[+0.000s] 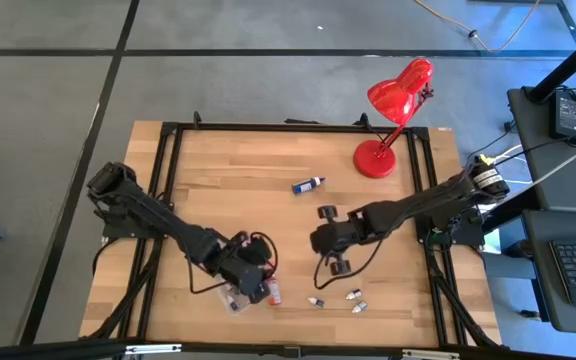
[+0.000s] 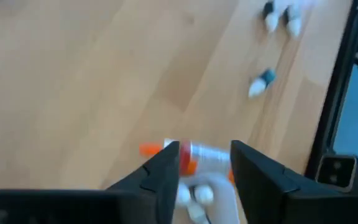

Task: Pick & Place food coloring
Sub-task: Put the green food coloring bottle into the transparent bin

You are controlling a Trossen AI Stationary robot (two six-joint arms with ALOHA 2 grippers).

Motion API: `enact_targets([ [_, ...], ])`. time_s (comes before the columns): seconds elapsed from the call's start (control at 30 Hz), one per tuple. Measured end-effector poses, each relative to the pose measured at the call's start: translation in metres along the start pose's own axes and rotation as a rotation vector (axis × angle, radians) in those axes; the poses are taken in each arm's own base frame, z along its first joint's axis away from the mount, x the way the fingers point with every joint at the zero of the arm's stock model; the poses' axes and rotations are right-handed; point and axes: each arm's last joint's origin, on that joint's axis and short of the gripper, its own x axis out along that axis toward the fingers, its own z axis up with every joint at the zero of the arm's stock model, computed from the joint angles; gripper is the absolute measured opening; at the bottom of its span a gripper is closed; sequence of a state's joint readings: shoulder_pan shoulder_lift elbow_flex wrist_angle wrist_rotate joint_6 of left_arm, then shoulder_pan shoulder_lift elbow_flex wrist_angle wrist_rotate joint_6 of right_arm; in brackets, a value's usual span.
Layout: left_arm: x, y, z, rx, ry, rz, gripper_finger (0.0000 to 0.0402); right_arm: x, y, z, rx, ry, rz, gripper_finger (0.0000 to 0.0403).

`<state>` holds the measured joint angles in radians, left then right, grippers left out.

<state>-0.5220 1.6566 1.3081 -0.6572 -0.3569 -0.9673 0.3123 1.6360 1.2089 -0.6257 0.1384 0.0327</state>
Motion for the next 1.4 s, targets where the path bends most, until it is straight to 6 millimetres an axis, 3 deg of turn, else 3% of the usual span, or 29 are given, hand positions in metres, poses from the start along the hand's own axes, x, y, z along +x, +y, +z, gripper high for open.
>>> enact_targets([
  [0.23, 0.008, 0.007, 0.03, 0.139, -0.115, -0.042, 0.0206, -0.046, -0.006, 0.05, 0.012, -0.209, 0.003, 0.0075],
  [0.5, 0.012, 0.014, 0.062, 0.227, -0.301, -0.034, 0.0222, -0.055, -0.008, 0.054, 0.009, -0.201, -0.025, 0.0074],
  [0.97, 0.007, 0.011, 0.073, 0.299, -0.432, -0.005, 0.0175, -0.054, -0.009, 0.048, 0.06, -0.143, -0.071, 0.0077],
  [1.4, 0.008, 0.014, 0.07, 0.313, -0.409, 0.04, 0.0076, -0.055, -0.009, 0.049, 0.04, -0.154, -0.074, 0.0077],
])
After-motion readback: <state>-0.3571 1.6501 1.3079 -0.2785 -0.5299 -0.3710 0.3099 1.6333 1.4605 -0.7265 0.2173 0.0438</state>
